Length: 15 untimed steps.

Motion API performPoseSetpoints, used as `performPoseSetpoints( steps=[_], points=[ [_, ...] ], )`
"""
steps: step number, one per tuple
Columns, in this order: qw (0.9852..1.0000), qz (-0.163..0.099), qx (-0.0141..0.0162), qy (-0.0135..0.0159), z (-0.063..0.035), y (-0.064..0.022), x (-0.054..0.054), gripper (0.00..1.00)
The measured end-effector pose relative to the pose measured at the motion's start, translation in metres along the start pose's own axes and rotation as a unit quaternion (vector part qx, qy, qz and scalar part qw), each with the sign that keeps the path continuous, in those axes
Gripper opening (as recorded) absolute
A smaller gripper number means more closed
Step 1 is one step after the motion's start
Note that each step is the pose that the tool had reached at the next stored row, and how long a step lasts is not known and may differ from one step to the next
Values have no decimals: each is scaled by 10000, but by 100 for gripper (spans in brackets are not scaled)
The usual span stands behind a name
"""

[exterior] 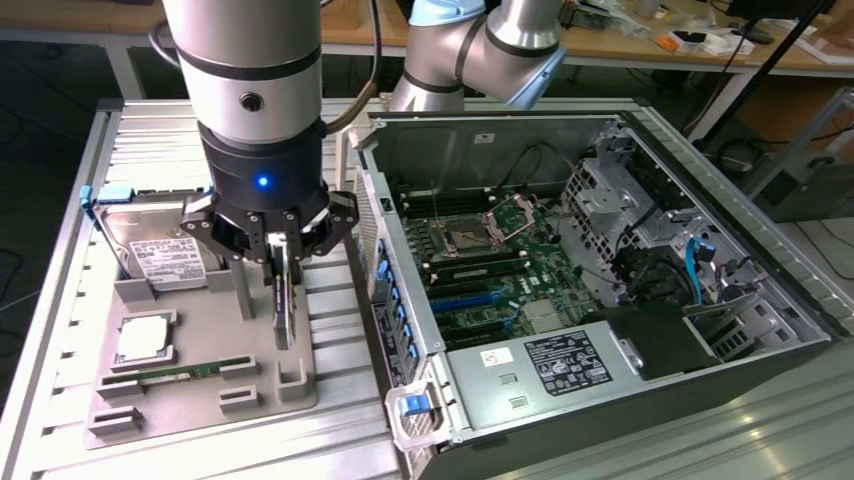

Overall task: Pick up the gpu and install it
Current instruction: 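Pick up the gpu and move the gpu toward the slot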

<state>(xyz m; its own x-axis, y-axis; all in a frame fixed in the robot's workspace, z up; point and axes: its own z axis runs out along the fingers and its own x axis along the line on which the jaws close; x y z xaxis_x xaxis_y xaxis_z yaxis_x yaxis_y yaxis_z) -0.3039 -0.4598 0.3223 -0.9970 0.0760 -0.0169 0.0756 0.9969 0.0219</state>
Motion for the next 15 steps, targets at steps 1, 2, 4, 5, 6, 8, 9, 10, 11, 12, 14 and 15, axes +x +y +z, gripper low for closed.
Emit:
performPoseSetpoints(
  steps=[1, 2, 4, 5, 6, 8, 9, 10, 11, 12, 14, 15],
  points=[
    [10000, 0, 0, 0, -3, 0, 0, 27],
    [10000, 0, 0, 0, -5, 0, 0, 27],
    [10000, 0, 0, 0, -12, 0, 0, 27],
    [10000, 0, 0, 0, -15, 0, 0, 27],
    [10000, 0, 0, 0, -18, 0, 0, 27],
    [10000, 0, 0, 0, -25, 0, 0, 27],
    [10000, 0, 0, 0, -28, 0, 0, 27],
    [10000, 0, 0, 0, -31, 1, -1, 27],
    [10000, 0, 0, 0, -35, 1, -1, 27],
    [10000, 0, 0, 0, -38, 1, -1, 27],
    [10000, 0, 0, 0, -44, 1, -1, 27],
    [10000, 0, 0, 0, -47, 1, -1, 27]
  ],
)
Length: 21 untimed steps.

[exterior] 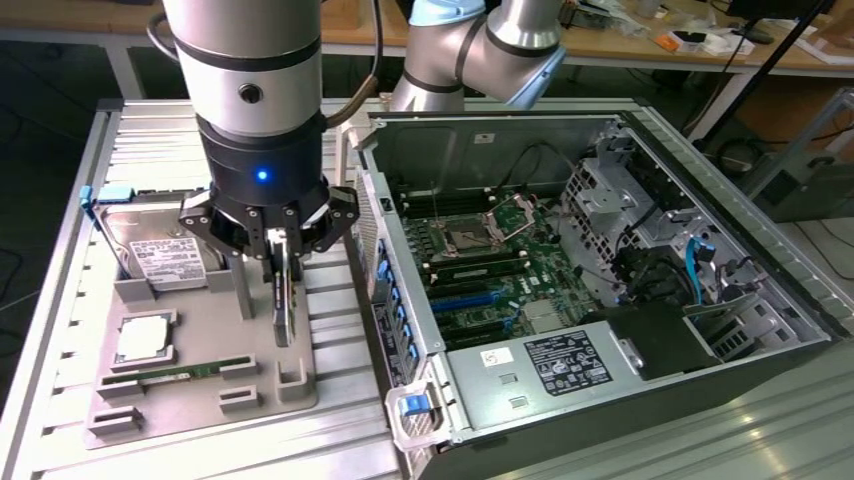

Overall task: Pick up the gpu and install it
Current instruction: 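Pick up the gpu and move the gpu toward the slot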

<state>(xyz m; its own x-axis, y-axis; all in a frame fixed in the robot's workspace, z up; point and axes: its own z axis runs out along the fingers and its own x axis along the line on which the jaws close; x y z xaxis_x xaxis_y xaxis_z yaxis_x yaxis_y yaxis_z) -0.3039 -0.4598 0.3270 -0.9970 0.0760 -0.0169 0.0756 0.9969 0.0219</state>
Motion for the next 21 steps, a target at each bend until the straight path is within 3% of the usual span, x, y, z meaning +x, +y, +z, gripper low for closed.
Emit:
performPoseSetpoints(
  steps=[21],
  points=[
    [10000, 0, 0, 0, -74, 2, -1, 27]
  ],
)
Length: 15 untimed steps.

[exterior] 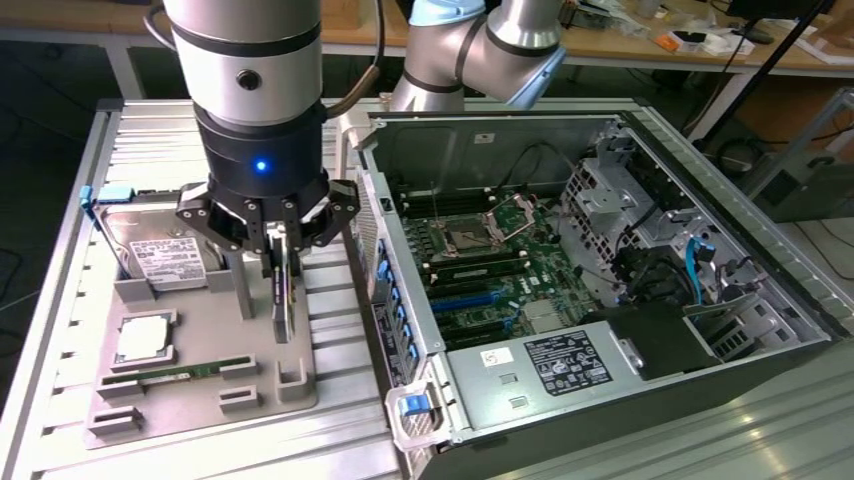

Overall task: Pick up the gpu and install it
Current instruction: 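Pick up the gpu and move the gpu toward the slot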

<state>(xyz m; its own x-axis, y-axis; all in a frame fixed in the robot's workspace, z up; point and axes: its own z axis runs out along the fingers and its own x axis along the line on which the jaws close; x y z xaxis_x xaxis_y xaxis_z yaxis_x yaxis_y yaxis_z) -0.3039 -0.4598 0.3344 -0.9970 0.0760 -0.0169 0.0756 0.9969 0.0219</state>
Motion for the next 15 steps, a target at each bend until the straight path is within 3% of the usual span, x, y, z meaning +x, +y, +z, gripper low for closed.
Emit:
performPoseSetpoints(
  steps=[15],
  points=[
    [10000, 0, 0, 0, -103, 2, -2, 27]
  ],
)
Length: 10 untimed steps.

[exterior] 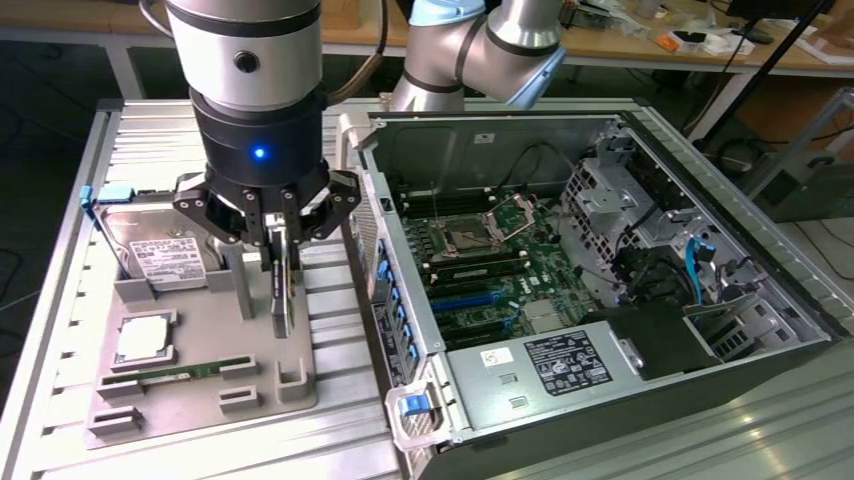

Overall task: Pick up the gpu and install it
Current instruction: 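Pick up the gpu and move the gpu toward the slot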

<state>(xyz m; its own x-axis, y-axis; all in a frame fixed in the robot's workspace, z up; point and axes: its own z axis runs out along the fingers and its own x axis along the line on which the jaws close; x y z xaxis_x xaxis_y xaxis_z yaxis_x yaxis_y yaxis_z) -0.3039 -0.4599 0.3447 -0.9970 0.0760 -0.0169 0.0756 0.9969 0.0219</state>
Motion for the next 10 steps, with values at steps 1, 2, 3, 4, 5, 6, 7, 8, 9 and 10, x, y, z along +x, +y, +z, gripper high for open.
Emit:
performPoseSetpoints(
  steps=[1, 2, 3, 4, 5, 6, 7, 8, 9, 10],
  points=[
    [10000, 0, 0, 0, -4, 0, 0, 27],
    [10000, 0, 0, 0, -7, 0, 0, 27],
    [10000, 0, 0, 0, -10, 0, 0, 27],
    [10000, 0, 0, 0, -13, 0, 0, 27],
    [10000, 0, 0, 0, -17, 0, 0, 27],
    [10000, 0, 0, 0, -21, 0, -1, 27],
    [10000, 0, 0, 0, -24, 1, -1, 27],
    [10000, 0, 0, 0, -27, 1, -1, 27],
    [10000, 0, 0, 0, -30, 1, -1, 27],
    [10000, 0, 0, 0, -33, 1, -1, 27]
  ],
)
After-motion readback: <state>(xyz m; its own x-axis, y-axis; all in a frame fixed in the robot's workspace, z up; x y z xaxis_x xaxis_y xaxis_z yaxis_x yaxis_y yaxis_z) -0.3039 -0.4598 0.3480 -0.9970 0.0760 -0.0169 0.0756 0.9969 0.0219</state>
